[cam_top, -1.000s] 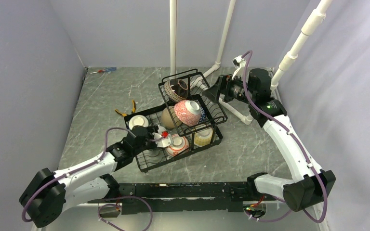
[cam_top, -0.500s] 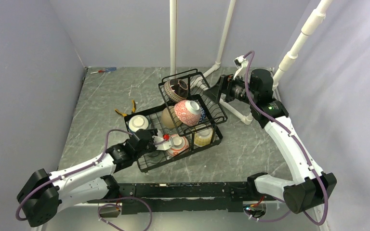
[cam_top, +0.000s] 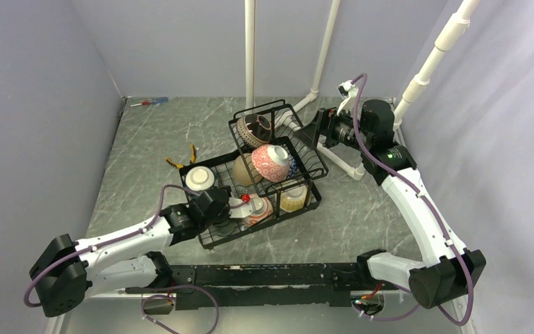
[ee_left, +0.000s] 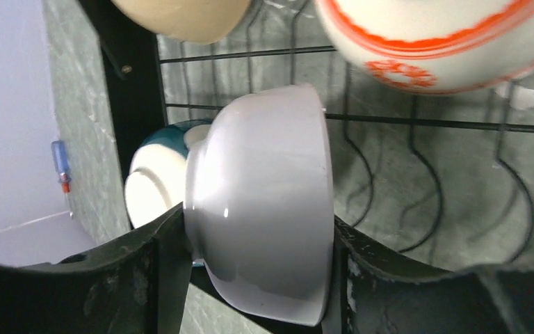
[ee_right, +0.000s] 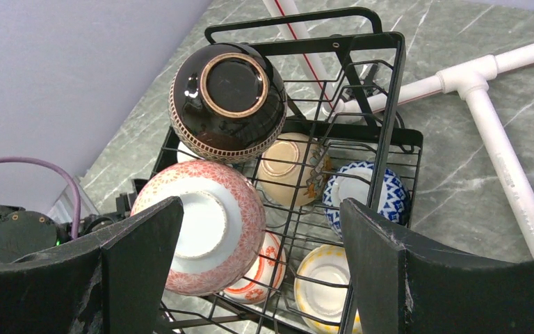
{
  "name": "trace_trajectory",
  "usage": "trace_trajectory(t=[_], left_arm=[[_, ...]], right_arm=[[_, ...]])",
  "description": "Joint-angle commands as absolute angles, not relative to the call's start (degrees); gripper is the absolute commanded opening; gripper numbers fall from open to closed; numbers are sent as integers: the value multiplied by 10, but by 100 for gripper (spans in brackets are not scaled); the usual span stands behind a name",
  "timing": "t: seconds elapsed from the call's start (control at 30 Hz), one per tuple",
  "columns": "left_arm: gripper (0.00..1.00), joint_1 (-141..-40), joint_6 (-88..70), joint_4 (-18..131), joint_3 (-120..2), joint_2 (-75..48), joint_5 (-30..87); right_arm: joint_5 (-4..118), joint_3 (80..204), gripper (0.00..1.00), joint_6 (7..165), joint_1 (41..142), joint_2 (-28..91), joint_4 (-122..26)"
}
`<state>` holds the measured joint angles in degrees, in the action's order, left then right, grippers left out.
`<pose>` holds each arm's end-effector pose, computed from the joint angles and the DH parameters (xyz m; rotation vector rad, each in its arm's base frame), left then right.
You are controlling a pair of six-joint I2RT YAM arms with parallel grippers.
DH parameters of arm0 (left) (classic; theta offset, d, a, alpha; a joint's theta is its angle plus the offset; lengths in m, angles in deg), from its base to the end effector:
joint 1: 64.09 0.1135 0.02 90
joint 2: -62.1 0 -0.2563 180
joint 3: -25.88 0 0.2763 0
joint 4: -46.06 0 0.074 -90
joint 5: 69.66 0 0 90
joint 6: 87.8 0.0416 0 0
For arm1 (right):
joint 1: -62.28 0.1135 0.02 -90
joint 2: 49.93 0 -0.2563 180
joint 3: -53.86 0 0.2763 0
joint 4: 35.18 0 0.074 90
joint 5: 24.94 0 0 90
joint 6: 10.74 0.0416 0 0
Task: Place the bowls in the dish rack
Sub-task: Turn the bowl upside down on the dish rack.
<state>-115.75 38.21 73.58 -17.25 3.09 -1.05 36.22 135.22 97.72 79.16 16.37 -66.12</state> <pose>0.1581 -0.1755 0.1802 1.4417 1.7687 0.2922 0.2717 0.1034 0.3898 -0.3378 1.8774 0.8880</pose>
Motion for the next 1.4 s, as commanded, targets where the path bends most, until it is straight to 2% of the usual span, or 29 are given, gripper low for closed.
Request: trace_trajectory(t=[0.0, 0.17, 0.23, 0.47, 0.53, 0.57, 0.93, 1.37], left_arm=[[64, -1186, 351, 808, -186, 21, 20], [74, -1206, 340, 838, -197, 26, 21], [82, -1212, 337, 844, -201, 33, 27], [83, -1228, 322, 869, -227, 61, 81], [92, -1229, 318, 883, -237, 70, 100], [93, -1229, 316, 890, -242, 77, 108], [94, -1229, 291, 929, -285, 141, 100], [95, -1217, 151, 822, -266, 200, 113]], right_arm=[[367, 1360, 87, 968, 787, 151, -647], [369, 1359, 87, 968, 786, 149, -648], [370, 1359, 87, 968, 786, 148, -647], [370, 1361, 87, 968, 785, 147, -648], [369, 1360, 87, 969, 785, 147, -648], [369, 1360, 87, 969, 785, 148, -648], [365, 1358, 87, 974, 785, 145, -644], [339, 1343, 95, 1000, 762, 171, -606]])
